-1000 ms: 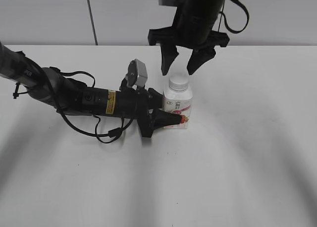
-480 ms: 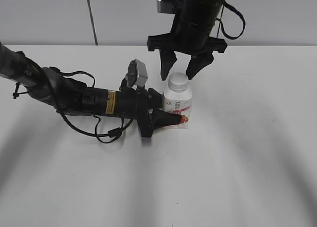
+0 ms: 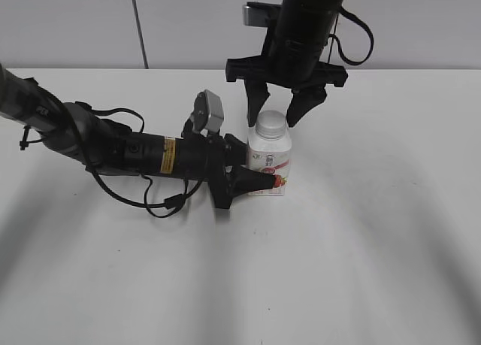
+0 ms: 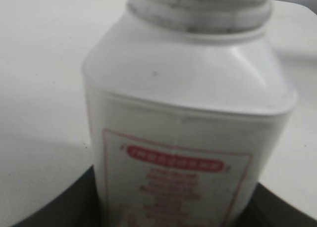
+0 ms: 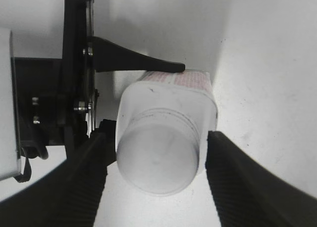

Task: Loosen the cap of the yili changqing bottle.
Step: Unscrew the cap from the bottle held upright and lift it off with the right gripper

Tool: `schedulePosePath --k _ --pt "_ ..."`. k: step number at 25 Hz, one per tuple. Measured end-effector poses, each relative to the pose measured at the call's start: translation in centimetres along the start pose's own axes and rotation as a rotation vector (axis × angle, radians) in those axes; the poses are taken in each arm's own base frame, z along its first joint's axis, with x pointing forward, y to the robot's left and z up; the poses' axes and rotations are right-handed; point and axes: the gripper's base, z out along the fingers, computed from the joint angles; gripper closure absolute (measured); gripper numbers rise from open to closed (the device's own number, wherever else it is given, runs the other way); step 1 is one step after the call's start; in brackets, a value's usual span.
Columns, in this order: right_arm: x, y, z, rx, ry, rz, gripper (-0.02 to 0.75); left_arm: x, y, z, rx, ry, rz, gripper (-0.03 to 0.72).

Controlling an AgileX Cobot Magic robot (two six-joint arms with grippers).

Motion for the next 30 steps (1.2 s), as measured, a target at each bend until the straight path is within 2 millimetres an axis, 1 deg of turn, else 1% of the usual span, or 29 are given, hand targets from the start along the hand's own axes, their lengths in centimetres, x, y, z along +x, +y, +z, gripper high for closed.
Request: schedulePosePath --k 13,15,20,23,25,28,30 --pt "0.0 0.0 0.0 0.000 0.000 0.020 0.245 0.0 0.0 0.0 0.000 0.000 0.000 0.305" --pt "0.0 0.0 0.1 0.001 0.002 0.022 0.245 0.0 0.0 0.0 0.000 0.000 0.000 0.305" --pt "-0.1 -0.1 1.1 0.002 0.023 0.028 0.245 0.0 0.0 0.0 0.000 0.000 0.000 0.305" --pt "-0.1 -0.1 1.1 0.001 0.023 0.028 0.245 0.0 0.0 0.0 0.000 0.000 0.000 0.305" --pt "-0.1 -0.1 1.1 0.003 0.023 0.028 0.262 0.0 0.0 0.0 0.000 0.000 0.000 0.305" --pt "-0.1 -0.2 1.1 0.005 0.023 0.028 0.334 0.0 0.0 0.0 0.000 0.000 0.000 0.305" --pt "-0.1 -0.2 1.1 0.007 0.022 0.027 0.338 0.0 0.0 0.0 0.000 0.000 0.000 0.305"
